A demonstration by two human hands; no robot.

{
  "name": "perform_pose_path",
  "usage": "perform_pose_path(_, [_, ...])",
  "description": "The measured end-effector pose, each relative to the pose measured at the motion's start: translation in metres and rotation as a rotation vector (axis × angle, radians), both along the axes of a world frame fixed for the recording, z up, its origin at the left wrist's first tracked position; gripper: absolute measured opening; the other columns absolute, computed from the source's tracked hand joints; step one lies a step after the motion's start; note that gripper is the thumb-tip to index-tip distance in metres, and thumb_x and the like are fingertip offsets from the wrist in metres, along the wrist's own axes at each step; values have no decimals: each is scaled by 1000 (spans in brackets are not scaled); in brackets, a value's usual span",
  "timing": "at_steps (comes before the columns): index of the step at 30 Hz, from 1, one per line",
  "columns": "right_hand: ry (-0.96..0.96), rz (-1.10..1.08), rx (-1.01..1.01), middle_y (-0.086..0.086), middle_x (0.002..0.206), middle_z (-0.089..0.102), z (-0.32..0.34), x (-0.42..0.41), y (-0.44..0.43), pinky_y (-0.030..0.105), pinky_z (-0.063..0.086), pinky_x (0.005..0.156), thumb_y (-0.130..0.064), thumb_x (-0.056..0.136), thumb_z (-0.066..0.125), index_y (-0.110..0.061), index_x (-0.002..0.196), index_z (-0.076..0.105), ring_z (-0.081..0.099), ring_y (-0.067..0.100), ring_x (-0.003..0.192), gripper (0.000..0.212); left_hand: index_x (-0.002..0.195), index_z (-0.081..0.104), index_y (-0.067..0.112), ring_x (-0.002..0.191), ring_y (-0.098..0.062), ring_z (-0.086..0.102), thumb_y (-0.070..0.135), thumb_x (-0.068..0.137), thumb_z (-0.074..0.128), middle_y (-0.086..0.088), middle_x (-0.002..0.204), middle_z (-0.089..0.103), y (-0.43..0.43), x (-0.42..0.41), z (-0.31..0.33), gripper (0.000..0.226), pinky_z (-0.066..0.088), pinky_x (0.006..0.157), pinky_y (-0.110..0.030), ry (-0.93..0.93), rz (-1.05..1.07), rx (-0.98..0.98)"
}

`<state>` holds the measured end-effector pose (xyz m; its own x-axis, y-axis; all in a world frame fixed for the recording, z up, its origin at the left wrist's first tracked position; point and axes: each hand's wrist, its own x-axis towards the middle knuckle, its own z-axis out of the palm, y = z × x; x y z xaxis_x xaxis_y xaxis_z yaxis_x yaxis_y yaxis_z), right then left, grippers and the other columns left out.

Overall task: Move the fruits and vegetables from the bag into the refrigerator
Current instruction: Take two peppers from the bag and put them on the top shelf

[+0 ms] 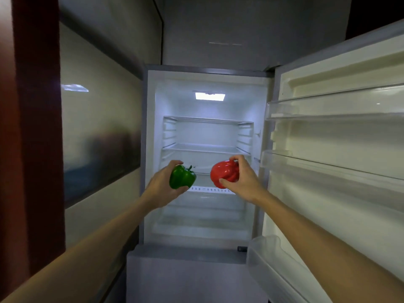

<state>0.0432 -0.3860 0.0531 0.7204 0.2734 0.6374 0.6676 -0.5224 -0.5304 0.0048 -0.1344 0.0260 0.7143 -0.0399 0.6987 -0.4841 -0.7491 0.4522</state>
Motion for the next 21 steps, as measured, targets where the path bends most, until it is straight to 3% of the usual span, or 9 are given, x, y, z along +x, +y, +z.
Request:
perform_pose_path(9, [-56,22,106,-5,124,44,18,40,6,21,41,86,-26,73,82,-27,126,37,47,12,109,69,130,41,27,105,-21,57,22,72,83,-3,125,54,-4,43,13,72,53,89,-33,-28,-1,-76])
perform_pose_path(21, [-172,-5,181,0,130,48,58,110,20,26,49,90,-27,72,83,-25,127,38,52,17,111,72,133,40,20,105,-23,58,25,72,82,-8,127,55,6,124,44,74,51,83,-25,-152,-9,-133])
